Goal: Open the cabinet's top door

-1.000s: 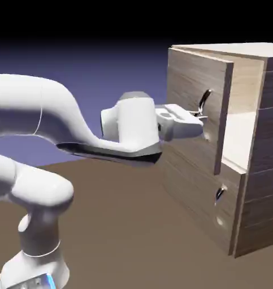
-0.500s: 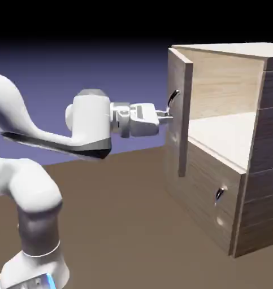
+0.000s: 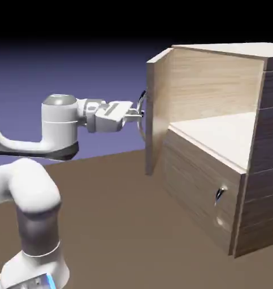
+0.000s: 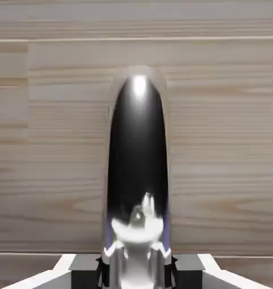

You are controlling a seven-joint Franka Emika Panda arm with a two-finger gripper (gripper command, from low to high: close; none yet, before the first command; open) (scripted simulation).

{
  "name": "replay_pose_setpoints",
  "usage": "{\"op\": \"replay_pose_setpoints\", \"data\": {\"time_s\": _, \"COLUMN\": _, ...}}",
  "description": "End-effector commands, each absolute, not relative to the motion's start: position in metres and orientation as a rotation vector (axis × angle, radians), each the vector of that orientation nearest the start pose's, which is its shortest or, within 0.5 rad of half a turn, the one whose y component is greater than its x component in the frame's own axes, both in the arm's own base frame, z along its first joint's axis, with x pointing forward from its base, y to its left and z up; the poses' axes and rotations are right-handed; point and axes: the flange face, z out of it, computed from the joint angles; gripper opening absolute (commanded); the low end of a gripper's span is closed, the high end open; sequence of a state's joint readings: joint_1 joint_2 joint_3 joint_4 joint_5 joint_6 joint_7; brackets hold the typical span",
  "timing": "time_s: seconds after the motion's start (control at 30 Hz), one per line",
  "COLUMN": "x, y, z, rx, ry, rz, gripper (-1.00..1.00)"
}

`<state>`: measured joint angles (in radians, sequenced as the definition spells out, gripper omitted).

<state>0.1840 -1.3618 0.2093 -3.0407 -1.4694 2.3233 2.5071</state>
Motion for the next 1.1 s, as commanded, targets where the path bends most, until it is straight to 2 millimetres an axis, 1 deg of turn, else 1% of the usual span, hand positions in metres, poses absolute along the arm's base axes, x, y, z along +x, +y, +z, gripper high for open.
{"op": "replay_pose_setpoints", "data": {"time_s": 0.0, "x": 0.222, "y": 0.075, "z": 0.502, "rx": -1.635, "ry": 1.387, "rz": -2.136, "gripper": -1.0}}
{"op": "replay_pose_setpoints", "data": {"time_s": 0.23, "x": 0.196, "y": 0.117, "z": 0.502, "rx": -1.593, "ry": 1.511, "rz": -2.195, "gripper": -1.0}}
{"op": "replay_pose_setpoints", "data": {"time_s": 0.4, "x": 0.177, "y": 0.154, "z": 0.502, "rx": -1.553, "ry": 1.617, "rz": -2.241, "gripper": -1.0}}
{"op": "replay_pose_setpoints", "data": {"time_s": 0.53, "x": 0.163, "y": 0.191, "z": 0.502, "rx": -1.511, "ry": 1.717, "rz": -2.283, "gripper": -1.0}}
{"op": "replay_pose_setpoints", "data": {"time_s": 0.73, "x": 0.147, "y": 0.253, "z": 0.502, "rx": -1.433, "ry": 1.884, "rz": -2.345, "gripper": -1.0}}
{"op": "replay_pose_setpoints", "data": {"time_s": 0.9, "x": 0.14, "y": 0.301, "z": 0.502, "rx": -1.365, "ry": 2.012, "rz": -2.388, "gripper": -1.0}}
{"op": "replay_pose_setpoints", "data": {"time_s": 1.07, "x": 0.139, "y": 0.346, "z": 0.502, "rx": -1.296, "ry": 2.131, "rz": -2.424, "gripper": -1.0}}
